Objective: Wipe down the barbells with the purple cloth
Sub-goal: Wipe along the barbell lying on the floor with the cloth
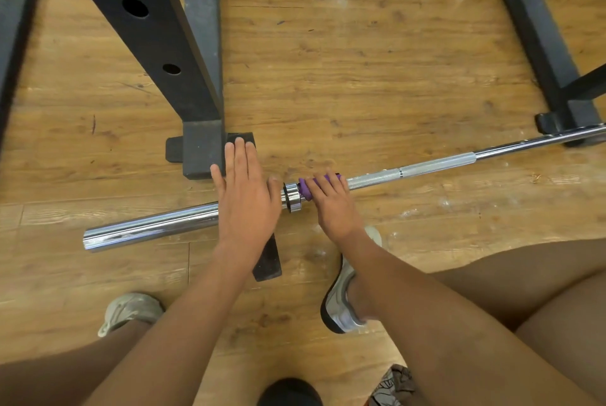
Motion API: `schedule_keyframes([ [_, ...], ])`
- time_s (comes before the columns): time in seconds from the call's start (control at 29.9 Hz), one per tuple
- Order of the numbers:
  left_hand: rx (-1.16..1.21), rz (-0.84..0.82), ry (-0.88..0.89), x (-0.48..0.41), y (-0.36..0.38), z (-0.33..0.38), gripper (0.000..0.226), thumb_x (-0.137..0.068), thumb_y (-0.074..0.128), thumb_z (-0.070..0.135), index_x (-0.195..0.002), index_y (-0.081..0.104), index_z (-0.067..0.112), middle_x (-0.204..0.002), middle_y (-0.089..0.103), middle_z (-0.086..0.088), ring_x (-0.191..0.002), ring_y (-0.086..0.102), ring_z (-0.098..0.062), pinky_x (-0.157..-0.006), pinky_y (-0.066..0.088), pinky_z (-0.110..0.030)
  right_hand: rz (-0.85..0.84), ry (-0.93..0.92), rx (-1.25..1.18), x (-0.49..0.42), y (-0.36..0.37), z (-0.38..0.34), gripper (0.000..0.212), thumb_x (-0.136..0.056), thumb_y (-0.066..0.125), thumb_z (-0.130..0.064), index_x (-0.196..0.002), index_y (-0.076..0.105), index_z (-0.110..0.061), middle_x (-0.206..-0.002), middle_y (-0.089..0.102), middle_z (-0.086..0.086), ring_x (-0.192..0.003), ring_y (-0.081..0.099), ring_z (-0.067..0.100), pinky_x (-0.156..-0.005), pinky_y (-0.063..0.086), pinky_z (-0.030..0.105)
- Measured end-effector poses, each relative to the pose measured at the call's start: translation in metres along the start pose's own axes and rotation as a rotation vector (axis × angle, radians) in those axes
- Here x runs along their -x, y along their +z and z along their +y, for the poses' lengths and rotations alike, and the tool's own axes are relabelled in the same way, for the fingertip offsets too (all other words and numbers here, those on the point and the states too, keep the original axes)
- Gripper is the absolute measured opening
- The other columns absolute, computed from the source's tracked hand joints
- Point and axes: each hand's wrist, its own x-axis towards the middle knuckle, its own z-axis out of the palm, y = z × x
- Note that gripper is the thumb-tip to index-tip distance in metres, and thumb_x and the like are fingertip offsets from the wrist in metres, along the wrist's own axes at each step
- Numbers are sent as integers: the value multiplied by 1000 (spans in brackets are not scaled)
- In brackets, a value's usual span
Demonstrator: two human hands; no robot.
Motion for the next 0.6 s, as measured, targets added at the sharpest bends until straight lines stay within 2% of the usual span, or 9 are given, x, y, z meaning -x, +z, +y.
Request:
schedule_keyframes([
  [0.1, -14, -2, 16, 1, 3, -2, 63, -105, 37, 29, -159, 17, 3, -167, 14, -13, -156, 4, -26, -125, 4, -50, 1, 48, -15, 12, 1, -17, 71, -87, 58, 6, -153, 38, -12, -154, 42, 9, -150, 21, 40, -124, 11, 53],
  [0.23, 2, 9, 34, 17, 8, -2, 63, -101, 39, 16, -159, 18, 3, -168, 14, -12, -156, 5, -26, -126, 7, -49, -96, 20, 14, 16, -8, -13, 73, -92, 48, 7, -159, 26, -13, -164, 28, 8, -154, 10, 37, -125, 1, 48],
  [0.33, 0, 36, 46, 33, 11, -1, 63, -100, 43, 11, -158, 20, 1, -167, 15, -14, -156, 7, -28, -125, 12, -50, -143, 36, 48, 10, -15, -4, 73, -91, 46, 7, -158, 26, -14, -162, 30, 7, -152, 13, 37, -125, 5, 48],
  [0.47, 28, 60, 40, 57, 13, 2, 65, -97, 48, 7, -157, 24, 1, -166, 19, -15, -155, 12, -30, -123, 13, -52, -112, 75, 16, 21, -14, -10, 70, -89, 50, 6, -154, 34, -14, -157, 37, 6, -151, 17, 38, -123, 9, 50],
  [0.6, 96, 100, -19, 74, 7, 10, 63, -97, 55, 14, -154, 31, 2, -158, 34, -14, -149, 26, -30, -123, 14, -53, -138, 35, -13, 38, -11, -15, 73, -91, 48, 8, -157, 29, -14, -163, 29, 7, -153, 12, 37, -124, 2, 49],
])
